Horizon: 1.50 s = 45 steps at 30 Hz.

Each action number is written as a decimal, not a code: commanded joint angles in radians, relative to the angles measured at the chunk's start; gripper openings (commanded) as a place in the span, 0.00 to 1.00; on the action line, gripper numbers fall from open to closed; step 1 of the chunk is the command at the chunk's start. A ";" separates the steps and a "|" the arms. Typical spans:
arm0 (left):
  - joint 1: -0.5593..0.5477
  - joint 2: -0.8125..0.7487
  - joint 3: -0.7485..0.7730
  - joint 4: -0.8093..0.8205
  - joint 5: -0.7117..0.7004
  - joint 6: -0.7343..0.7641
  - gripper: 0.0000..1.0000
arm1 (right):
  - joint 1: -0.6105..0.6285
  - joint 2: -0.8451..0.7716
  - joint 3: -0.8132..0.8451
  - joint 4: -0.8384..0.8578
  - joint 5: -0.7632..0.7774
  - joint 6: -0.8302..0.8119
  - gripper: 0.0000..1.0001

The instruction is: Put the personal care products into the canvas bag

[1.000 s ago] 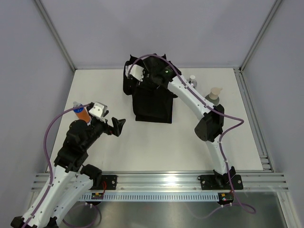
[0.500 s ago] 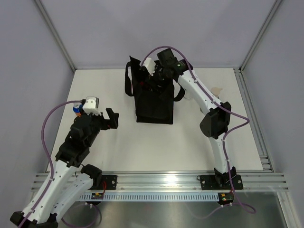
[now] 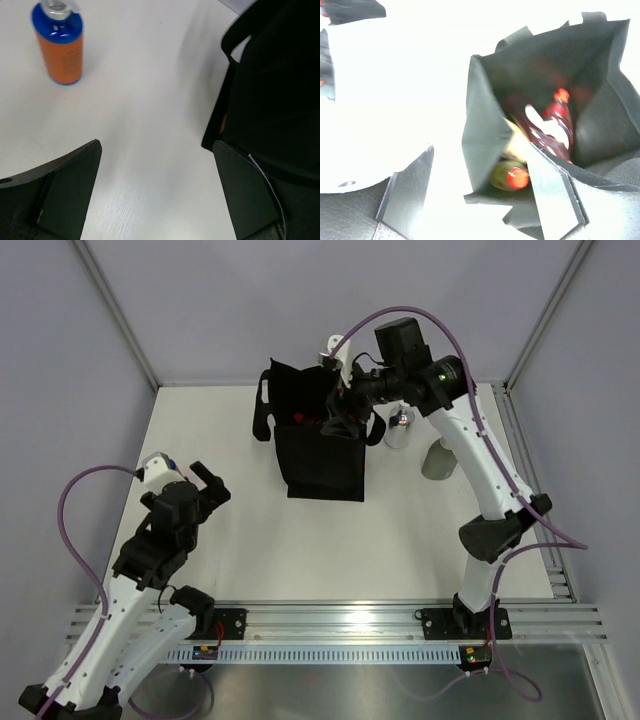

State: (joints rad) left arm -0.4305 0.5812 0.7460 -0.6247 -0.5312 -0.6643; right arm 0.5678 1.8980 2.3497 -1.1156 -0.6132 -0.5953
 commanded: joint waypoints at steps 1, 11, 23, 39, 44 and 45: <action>0.001 0.061 0.087 -0.098 -0.214 -0.184 0.99 | 0.000 -0.132 -0.087 0.012 -0.131 0.072 0.85; 0.332 0.367 0.171 0.014 -0.009 0.017 0.99 | -0.091 -0.468 -0.507 0.226 -0.213 0.120 0.91; 0.578 0.774 0.312 0.210 0.152 0.218 0.99 | -0.230 -0.645 -0.891 0.346 -0.388 0.123 0.92; 0.661 0.980 0.299 0.387 0.266 0.310 0.80 | -0.341 -0.654 -0.989 0.378 -0.450 0.089 0.92; 0.661 0.939 0.280 0.424 0.273 0.334 0.40 | -0.344 -0.639 -0.988 0.369 -0.456 0.081 0.93; 0.661 0.925 0.279 0.430 0.286 0.339 0.32 | -0.342 -0.636 -0.988 0.364 -0.456 0.078 0.93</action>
State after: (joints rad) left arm 0.2249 1.5749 1.0210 -0.2913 -0.2672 -0.3515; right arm 0.2325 1.2579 1.3605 -0.7719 -1.0389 -0.4942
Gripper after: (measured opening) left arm 0.644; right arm 0.922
